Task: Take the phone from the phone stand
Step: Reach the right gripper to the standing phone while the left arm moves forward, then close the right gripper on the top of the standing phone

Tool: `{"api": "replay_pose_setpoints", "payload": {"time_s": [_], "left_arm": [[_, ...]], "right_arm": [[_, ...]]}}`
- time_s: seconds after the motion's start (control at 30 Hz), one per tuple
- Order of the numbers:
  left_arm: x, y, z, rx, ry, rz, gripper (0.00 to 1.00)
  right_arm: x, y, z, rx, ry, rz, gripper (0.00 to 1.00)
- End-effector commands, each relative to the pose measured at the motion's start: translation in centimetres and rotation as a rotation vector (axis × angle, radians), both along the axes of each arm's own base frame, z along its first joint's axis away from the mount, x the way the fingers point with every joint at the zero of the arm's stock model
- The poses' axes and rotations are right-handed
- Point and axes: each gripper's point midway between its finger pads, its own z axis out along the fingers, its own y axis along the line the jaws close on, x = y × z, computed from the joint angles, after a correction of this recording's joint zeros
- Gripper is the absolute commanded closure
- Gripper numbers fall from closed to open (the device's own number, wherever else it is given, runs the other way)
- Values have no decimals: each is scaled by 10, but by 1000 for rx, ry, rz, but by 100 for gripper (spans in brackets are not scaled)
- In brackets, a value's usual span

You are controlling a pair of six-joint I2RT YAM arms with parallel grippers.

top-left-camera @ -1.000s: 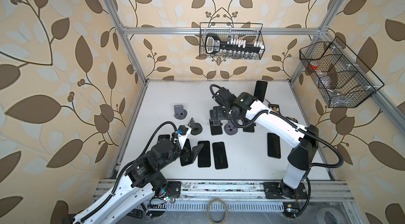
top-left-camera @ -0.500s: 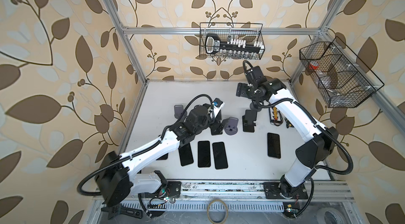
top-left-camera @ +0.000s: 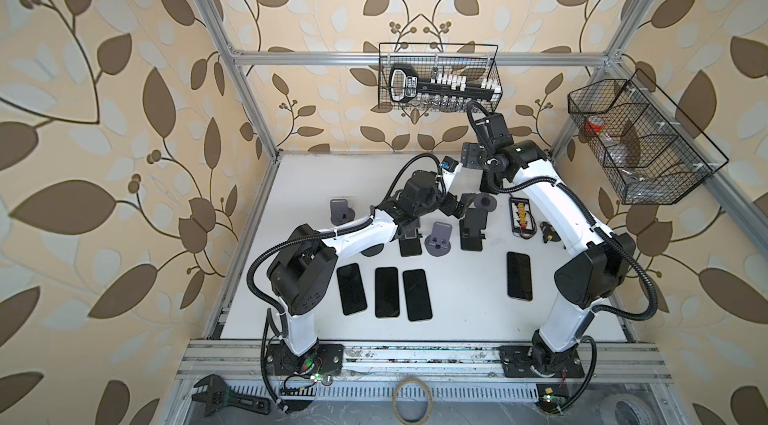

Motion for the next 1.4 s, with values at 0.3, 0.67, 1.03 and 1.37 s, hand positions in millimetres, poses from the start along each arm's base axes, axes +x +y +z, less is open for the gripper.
{"api": "replay_pose_setpoints", "payload": {"time_s": [0.3,0.67,1.03,1.37], "left_arm": [[-4,-11,30,-54,-26,-72,1],[5,-22,25,-77,0,-77,1],[2,-31,23,-62,-22,-135,1],[1,-31,13,-73,22,-134,1]], "right_arm": [[32,-57,-34,-14,20,-73,13],[53,-67,-55,-16,53,-89,11],[66,-67,-64,16,61,-55,11],[68,-72,-66,5,63,-70,12]]}}
